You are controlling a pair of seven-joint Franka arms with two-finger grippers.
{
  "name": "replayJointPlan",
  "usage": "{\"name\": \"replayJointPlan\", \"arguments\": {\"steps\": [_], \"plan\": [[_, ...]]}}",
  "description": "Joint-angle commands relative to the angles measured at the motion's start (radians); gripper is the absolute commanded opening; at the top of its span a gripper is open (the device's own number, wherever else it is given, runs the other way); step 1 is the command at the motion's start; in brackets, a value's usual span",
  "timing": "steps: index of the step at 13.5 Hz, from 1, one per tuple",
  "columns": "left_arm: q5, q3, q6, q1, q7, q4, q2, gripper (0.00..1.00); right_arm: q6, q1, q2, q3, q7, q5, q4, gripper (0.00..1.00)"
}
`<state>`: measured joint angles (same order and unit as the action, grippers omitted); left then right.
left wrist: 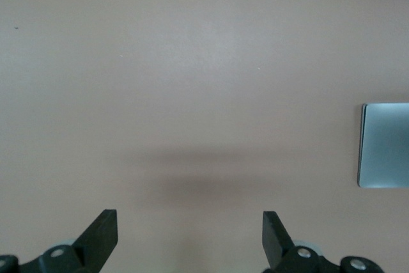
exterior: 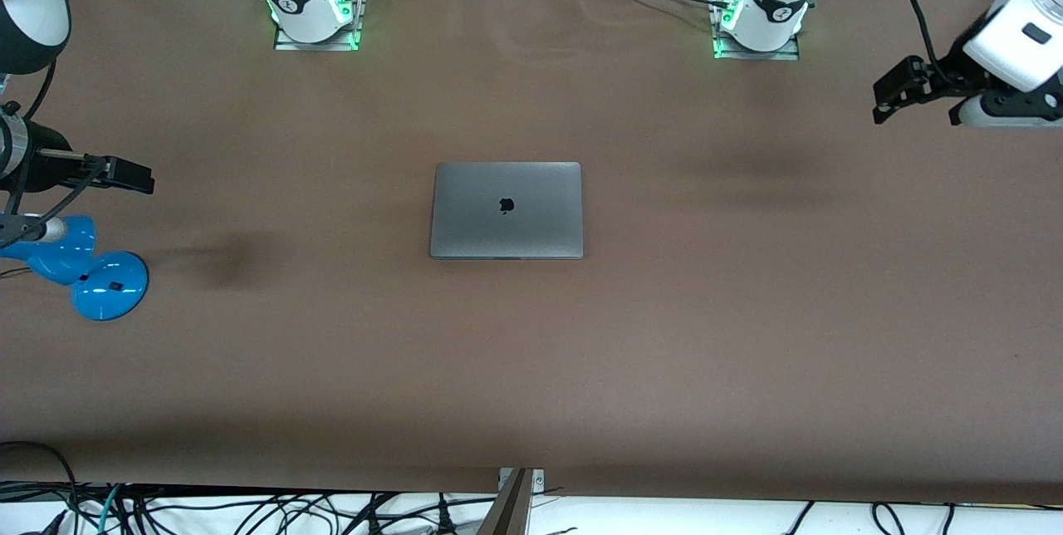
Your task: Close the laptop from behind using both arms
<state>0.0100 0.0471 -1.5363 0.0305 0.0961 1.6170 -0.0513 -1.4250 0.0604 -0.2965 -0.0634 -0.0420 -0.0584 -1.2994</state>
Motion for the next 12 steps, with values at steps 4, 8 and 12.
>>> {"name": "replayJointPlan", "arguments": {"steps": [4,8,12], "plan": [[0.028,-0.039,0.030,0.017,-0.013,-0.177,0.119,1.00,0.011,0.002,0.008,0.001,-0.021,-0.005,0.014,1.00],[0.028,-0.081,0.056,0.054,-0.019,-0.170,0.113,1.00,0.009,0.002,0.008,-0.004,-0.021,0.059,0.038,1.00],[0.028,-0.096,0.056,0.055,-0.019,-0.172,0.117,1.00,0.008,0.001,0.008,-0.003,-0.027,0.100,0.054,1.00]]}}
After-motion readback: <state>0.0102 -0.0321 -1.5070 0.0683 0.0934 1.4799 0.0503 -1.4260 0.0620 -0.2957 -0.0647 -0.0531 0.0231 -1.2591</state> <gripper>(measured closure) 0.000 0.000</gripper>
